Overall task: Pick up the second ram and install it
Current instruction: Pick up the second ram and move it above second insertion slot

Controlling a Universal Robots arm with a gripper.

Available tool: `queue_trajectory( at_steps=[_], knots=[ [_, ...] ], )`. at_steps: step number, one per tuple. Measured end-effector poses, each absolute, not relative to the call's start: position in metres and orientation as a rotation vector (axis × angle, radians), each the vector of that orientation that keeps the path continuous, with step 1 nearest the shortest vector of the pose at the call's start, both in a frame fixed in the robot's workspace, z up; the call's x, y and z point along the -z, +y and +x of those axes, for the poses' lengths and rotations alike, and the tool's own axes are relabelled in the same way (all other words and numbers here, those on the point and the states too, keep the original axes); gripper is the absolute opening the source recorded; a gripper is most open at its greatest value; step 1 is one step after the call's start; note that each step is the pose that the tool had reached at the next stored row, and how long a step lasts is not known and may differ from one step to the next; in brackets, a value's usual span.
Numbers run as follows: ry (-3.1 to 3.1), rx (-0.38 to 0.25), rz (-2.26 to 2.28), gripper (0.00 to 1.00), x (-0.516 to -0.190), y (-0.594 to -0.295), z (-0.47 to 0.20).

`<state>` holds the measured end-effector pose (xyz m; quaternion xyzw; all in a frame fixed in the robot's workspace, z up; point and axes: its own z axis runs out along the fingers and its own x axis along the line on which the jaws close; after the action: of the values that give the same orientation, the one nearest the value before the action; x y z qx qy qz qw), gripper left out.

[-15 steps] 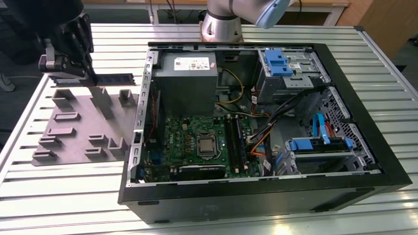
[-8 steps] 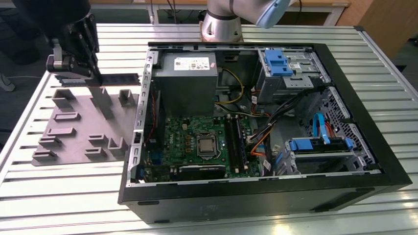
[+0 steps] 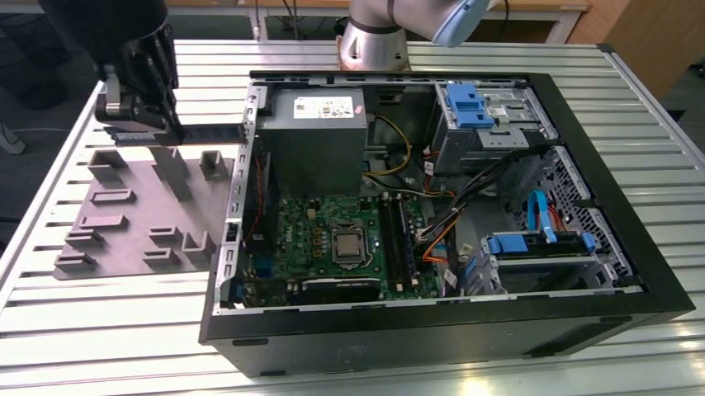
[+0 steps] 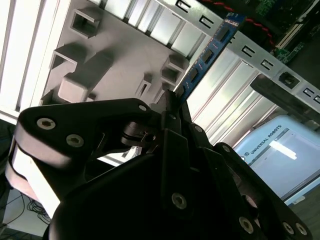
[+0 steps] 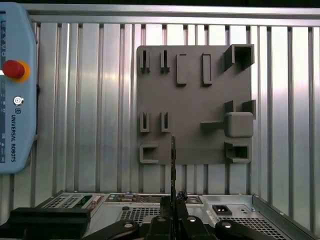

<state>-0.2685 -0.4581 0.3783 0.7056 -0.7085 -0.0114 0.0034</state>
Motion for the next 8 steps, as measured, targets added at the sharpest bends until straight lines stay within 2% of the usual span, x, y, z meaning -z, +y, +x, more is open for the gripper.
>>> queue_trajectory(
  at_steps=[8],
  knots=[
    [-2.221, 0.036, 2.212, 0.14, -0.378, -0.458, -0.257]
  ],
)
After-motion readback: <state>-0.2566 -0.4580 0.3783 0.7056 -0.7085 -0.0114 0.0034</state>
